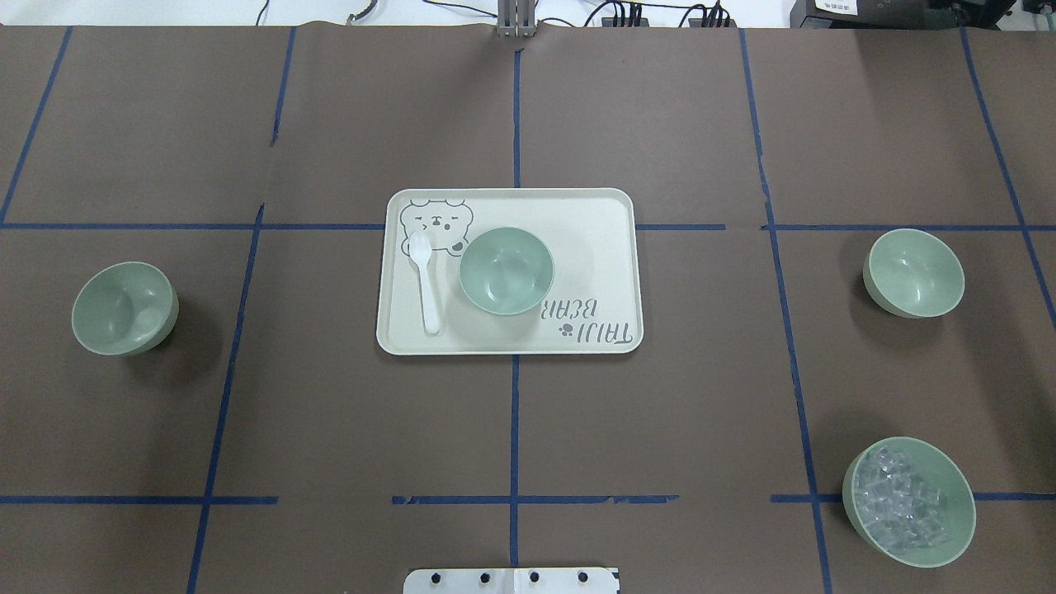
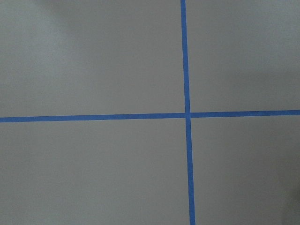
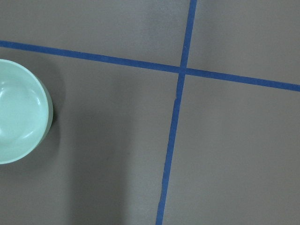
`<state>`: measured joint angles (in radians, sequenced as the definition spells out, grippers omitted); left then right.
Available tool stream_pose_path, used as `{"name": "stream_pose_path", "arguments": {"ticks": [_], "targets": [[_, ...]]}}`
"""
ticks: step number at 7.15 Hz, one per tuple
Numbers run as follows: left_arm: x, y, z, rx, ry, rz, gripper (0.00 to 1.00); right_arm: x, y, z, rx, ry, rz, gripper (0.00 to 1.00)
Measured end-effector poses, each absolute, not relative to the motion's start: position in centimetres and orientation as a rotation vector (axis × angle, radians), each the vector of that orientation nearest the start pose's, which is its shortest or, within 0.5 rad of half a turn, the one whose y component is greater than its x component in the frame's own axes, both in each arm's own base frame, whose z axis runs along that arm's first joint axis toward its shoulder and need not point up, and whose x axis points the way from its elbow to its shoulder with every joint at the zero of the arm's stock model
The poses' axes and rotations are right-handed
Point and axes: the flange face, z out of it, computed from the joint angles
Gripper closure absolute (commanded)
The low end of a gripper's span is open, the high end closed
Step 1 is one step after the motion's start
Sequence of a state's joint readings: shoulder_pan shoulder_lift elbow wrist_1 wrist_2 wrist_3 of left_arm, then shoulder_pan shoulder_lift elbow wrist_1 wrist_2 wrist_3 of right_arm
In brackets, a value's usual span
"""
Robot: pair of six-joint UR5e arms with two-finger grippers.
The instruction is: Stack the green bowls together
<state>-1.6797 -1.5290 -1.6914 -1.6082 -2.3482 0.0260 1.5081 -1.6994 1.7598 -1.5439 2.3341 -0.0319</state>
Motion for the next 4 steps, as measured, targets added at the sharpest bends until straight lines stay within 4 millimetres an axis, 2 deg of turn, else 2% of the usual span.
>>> {"name": "stream_pose_path", "arguments": {"ticks": [2, 4], "targets": [[-11.4, -47.1, 61.5, 0.165, 0.767, -0.028, 0.0, 3.6, -44.8, 62.1, 0.079, -0.765, -0.13, 0.0], [-10.7, -47.6, 61.2, 0.173, 0.768, -0.008, 0.0, 3.4, -45.9, 60.8, 0.135, -0.765, -0.152, 0.0]]}}
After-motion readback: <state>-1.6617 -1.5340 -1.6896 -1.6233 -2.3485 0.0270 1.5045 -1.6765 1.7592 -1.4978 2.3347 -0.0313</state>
